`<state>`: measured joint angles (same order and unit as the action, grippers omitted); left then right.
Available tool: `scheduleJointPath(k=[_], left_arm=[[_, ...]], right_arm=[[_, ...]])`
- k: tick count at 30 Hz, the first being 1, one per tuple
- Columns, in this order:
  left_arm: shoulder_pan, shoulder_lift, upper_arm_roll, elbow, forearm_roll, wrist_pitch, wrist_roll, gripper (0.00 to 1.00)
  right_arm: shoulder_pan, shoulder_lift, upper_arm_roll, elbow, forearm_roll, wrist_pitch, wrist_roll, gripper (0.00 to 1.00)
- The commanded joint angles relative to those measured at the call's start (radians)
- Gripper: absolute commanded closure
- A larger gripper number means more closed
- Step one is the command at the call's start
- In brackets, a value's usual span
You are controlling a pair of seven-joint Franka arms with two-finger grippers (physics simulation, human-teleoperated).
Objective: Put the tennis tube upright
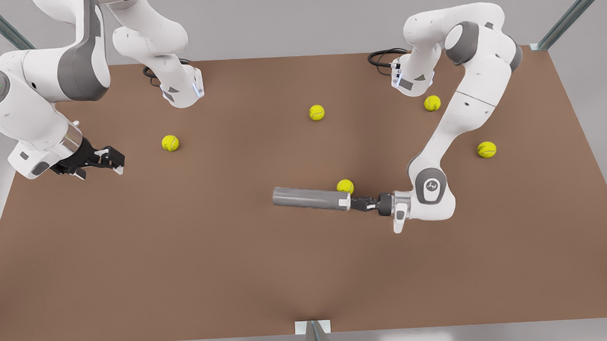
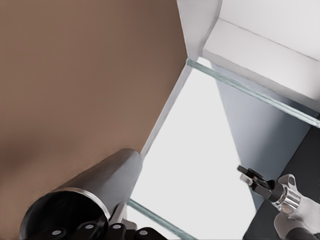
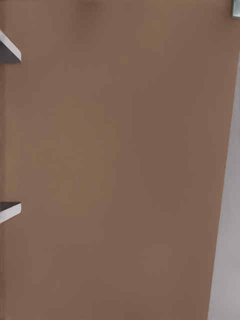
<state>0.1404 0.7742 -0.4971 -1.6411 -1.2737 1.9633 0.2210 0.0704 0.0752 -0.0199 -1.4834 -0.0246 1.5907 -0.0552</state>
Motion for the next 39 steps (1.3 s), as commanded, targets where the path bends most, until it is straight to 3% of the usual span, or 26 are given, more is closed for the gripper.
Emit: scheduleJointPath(k=[1,12,32,39], left_arm=[[0.001,-0.003,0.000,-0.002,-0.023,-0.001,0.000,0.79],[0.038,-0.006,0.000,-0.002,0.097,-0.026,-0.077,0.79],[0.131,-0.127,0.003,-0.028,0.287,-0.067,-0.216,0.79],[0.157,-0.227,0.006,-0.077,0.345,-0.067,-0.249,0.79]], right_arm=[[0.000,0.000,0.000,0.000,0.000,0.000,0.000,0.00],[0.000,0.000,0.000,-0.006,0.000,0.002,0.000,0.00],[-0.012,-0.003,0.015,-0.015,0.002,0.006,-0.003,0.00],[-0.009,-0.002,0.015,-0.023,0.002,0.011,-0.003,0.00]])
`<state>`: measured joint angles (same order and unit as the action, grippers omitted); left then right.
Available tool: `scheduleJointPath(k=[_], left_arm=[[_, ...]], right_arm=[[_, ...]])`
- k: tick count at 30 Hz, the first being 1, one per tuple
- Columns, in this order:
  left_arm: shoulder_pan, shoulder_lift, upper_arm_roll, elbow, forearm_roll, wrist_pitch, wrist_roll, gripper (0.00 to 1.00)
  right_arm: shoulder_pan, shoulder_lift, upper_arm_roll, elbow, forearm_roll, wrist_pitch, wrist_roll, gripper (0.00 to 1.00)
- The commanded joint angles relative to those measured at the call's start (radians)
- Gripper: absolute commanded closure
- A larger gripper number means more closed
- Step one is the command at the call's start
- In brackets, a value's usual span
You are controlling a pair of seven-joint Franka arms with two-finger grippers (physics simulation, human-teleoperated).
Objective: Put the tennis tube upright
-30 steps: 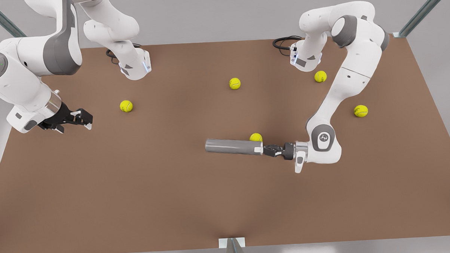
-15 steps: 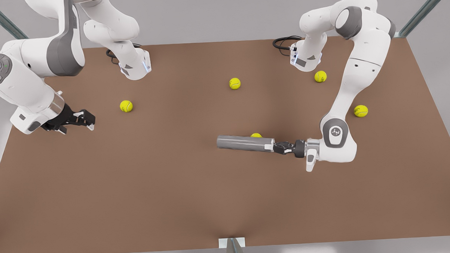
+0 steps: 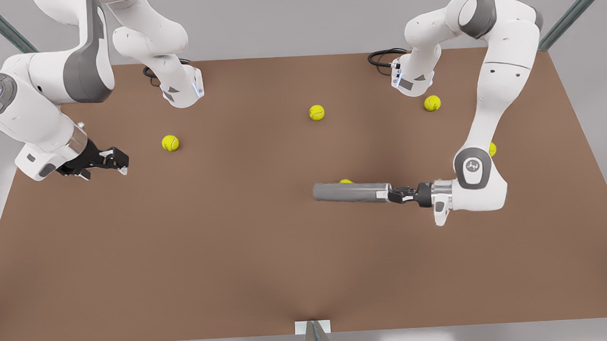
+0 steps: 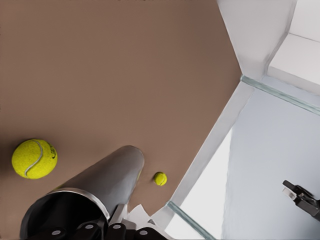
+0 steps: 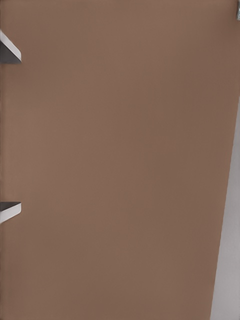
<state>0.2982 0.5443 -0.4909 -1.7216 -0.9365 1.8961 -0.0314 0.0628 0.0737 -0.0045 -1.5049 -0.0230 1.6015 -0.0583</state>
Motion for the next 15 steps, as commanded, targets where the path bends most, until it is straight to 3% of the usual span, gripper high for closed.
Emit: scheduleJointPath(k=[1,15], left_arm=[[0.001,-0.003,0.000,-0.001,0.019,0.000,-0.002,0.79],[0.025,-0.083,0.003,0.008,0.286,0.011,-0.065,0.79]], right_arm=[[0.000,0.000,0.000,-0.001,0.000,0.000,0.000,0.00],[-0.001,-0.002,0.001,-0.001,-0.002,0.000,0.000,0.00]])
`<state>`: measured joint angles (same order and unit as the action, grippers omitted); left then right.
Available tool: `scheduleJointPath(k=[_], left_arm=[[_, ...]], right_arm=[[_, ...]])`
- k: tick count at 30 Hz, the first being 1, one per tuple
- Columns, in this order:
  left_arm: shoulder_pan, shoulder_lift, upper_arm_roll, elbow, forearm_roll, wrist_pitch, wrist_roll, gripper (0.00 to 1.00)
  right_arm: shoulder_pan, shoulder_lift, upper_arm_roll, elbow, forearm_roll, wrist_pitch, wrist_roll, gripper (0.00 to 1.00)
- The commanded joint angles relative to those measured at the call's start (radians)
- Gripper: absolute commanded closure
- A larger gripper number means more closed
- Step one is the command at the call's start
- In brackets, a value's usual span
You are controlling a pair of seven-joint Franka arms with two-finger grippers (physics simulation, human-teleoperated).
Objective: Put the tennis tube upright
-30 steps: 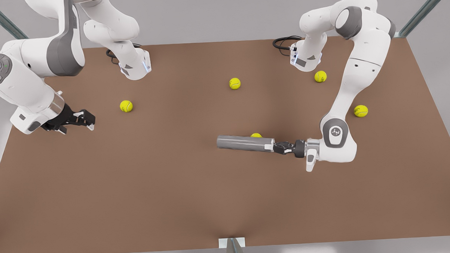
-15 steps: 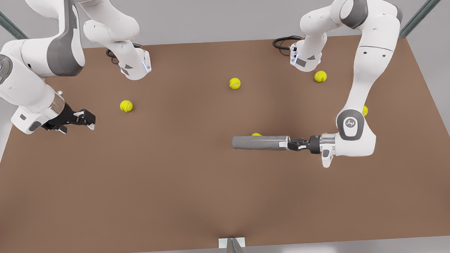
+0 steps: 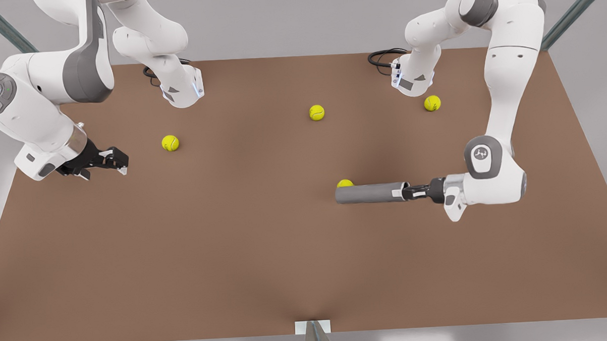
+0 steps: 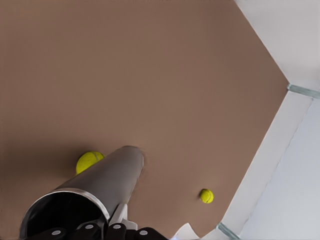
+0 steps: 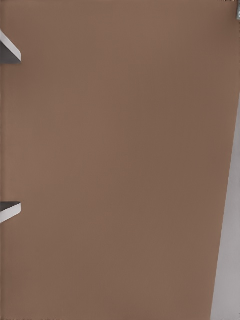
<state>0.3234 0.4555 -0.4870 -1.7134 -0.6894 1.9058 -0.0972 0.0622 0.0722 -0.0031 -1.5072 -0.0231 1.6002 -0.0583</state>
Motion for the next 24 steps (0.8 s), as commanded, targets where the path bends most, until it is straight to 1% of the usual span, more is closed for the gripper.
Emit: scheduleJointPath(k=[1,18,24], left_arm=[[0.000,-0.003,0.001,0.000,0.056,0.001,0.001,0.79],[0.011,-0.044,-0.001,0.020,0.429,0.007,-0.044,0.79],[0.006,-0.067,0.001,0.021,0.478,0.007,-0.052,0.79]], right_arm=[[-0.001,0.000,0.000,0.001,0.000,0.000,0.000,0.00],[0.001,-0.005,0.000,-0.005,0.000,-0.002,0.000,0.00],[0.002,-0.006,0.000,-0.005,0.000,-0.002,0.002,0.00]])
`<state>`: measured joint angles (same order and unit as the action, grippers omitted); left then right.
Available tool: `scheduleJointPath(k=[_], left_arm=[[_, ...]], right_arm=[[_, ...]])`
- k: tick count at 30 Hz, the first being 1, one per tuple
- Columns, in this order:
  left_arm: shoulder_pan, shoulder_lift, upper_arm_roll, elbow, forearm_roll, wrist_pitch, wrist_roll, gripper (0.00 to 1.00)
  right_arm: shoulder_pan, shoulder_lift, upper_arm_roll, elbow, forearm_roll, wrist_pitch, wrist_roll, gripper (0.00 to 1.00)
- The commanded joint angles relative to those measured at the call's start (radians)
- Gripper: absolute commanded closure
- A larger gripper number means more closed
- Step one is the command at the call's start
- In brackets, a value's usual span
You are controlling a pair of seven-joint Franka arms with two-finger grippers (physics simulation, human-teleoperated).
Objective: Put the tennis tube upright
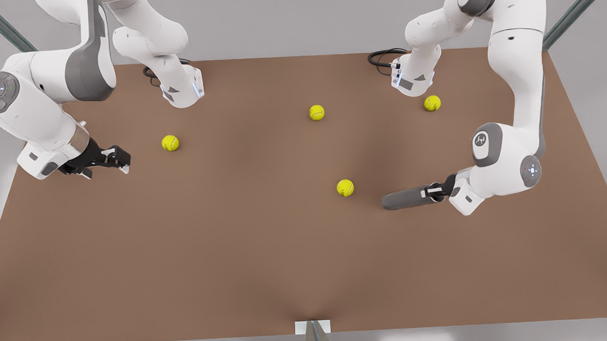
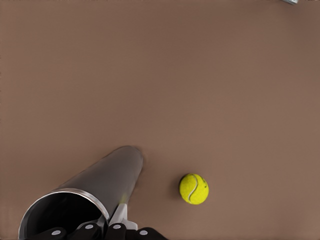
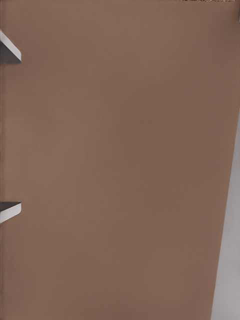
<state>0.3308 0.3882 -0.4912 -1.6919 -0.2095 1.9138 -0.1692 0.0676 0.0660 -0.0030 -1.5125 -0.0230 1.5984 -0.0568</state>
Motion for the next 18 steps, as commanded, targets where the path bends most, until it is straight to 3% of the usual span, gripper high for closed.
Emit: scheduleJointPath(k=[1,18], left_arm=[[0.001,0.000,-0.001,0.000,0.048,0.001,-0.004,0.79],[-0.027,-0.035,-0.013,0.005,0.301,-0.018,-0.088,0.79]], right_arm=[[-0.003,0.000,0.000,0.000,0.000,0.000,0.000,0.00],[-0.006,-0.005,0.001,-0.008,0.000,-0.003,0.000,0.00]])
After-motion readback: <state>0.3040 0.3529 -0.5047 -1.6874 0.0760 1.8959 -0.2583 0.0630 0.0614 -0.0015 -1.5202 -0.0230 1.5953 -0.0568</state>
